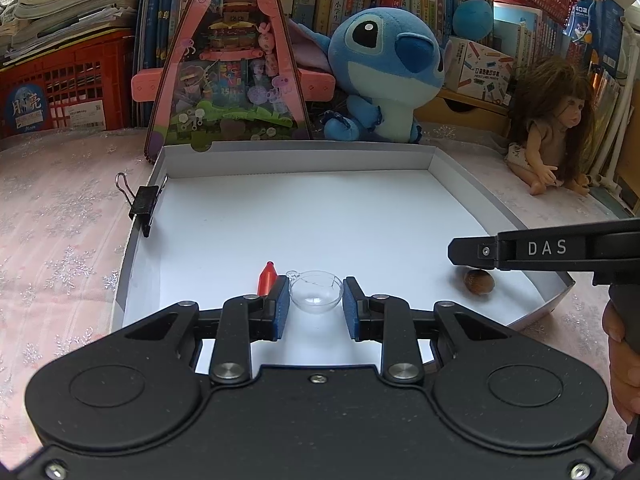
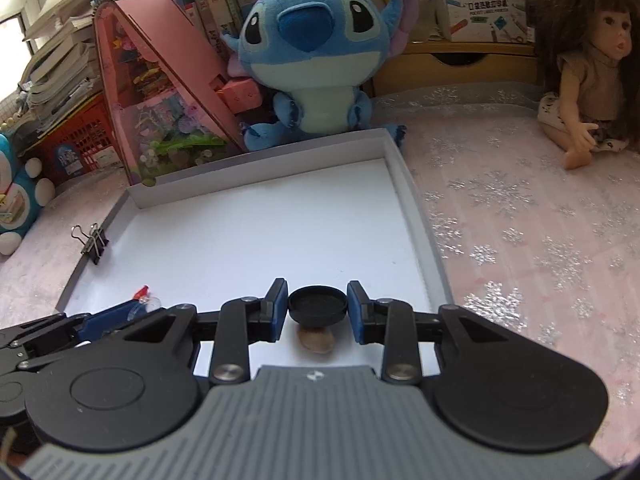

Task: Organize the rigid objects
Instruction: 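Carry the clear cup and black lid with both tools into the white tray, then open both tools to release the cup and lid inside the tray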

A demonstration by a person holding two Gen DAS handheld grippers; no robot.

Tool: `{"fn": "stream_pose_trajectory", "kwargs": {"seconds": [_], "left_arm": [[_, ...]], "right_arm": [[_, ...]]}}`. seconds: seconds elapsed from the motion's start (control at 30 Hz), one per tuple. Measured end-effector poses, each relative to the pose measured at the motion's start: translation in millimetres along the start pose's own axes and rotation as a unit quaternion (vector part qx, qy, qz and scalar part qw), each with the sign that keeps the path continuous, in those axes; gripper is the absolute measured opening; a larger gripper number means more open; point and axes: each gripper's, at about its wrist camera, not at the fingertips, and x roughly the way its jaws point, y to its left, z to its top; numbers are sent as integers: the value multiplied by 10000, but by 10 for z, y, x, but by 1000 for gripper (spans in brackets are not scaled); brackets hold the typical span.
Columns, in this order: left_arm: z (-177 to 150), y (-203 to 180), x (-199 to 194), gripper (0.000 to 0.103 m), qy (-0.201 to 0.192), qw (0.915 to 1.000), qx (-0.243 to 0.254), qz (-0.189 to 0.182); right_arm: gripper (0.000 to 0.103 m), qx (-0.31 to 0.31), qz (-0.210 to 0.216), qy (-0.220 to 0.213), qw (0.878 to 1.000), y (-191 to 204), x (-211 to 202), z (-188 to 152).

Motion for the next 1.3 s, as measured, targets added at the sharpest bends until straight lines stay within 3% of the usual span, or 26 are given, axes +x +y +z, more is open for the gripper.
{"fn": "stream_pose_trajectory", "kwargs": {"seconds": [0.2, 0.67, 0.93, 1.0, 1.13, 1.3], "left_arm": [[5, 9, 11, 27, 7, 10000, -4, 19], [8, 12, 22, 27, 7, 10000, -53, 31], [15, 20, 21, 28, 7, 10000, -87, 9], [13, 20, 13, 32, 5, 10000, -85, 14], [19, 14, 1, 54, -25, 9998, -92, 173], [27, 51, -22, 58, 12, 9996, -211, 178]], "right_arm": [[38, -170, -417, 9, 9990, 33, 18, 14], [40, -193, -399, 52, 9990, -11, 34, -19], [48, -173, -344, 35, 9993, -21, 26, -25], [49, -165, -336, 28, 9993, -25, 23, -28], [57, -227, -359, -17, 9991, -11, -4, -22], [67, -297, -335, -187, 9988, 1, -95, -11]]}}
